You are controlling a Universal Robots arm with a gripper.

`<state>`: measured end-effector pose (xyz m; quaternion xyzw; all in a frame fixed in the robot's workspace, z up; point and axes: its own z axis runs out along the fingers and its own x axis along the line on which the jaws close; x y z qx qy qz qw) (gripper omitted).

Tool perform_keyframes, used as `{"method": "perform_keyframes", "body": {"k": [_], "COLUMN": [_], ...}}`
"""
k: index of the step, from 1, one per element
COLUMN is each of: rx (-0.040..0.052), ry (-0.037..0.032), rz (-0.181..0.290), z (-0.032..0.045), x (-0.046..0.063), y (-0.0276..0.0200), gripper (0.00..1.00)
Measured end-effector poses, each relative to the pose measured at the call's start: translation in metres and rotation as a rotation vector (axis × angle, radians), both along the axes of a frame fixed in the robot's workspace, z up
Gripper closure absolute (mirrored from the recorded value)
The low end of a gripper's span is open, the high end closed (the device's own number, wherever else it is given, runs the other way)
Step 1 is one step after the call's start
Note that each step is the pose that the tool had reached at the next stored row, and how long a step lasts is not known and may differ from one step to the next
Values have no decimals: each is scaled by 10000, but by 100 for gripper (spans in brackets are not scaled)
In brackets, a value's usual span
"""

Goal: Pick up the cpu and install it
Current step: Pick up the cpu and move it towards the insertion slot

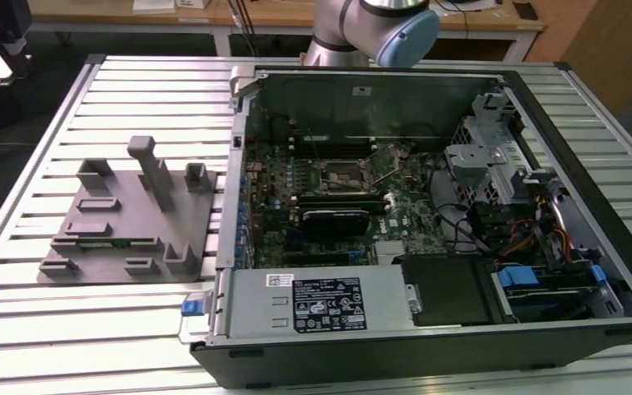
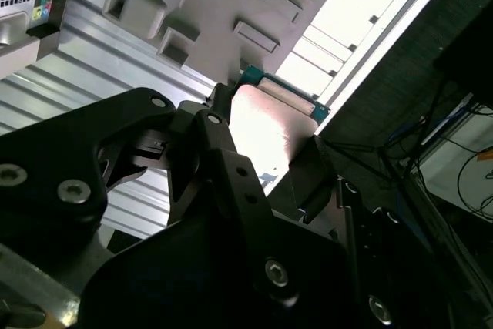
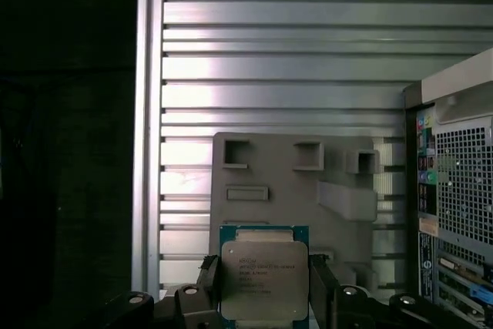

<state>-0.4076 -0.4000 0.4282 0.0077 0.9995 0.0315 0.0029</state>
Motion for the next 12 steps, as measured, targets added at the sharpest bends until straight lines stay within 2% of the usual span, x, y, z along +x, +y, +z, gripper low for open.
{"method": "perform_keyframes", "body": {"k": [12], "rx": [1], "ry": [0], "rz": [0], "z": [0], "x": [123], "y": [23], "gripper": [46]}}
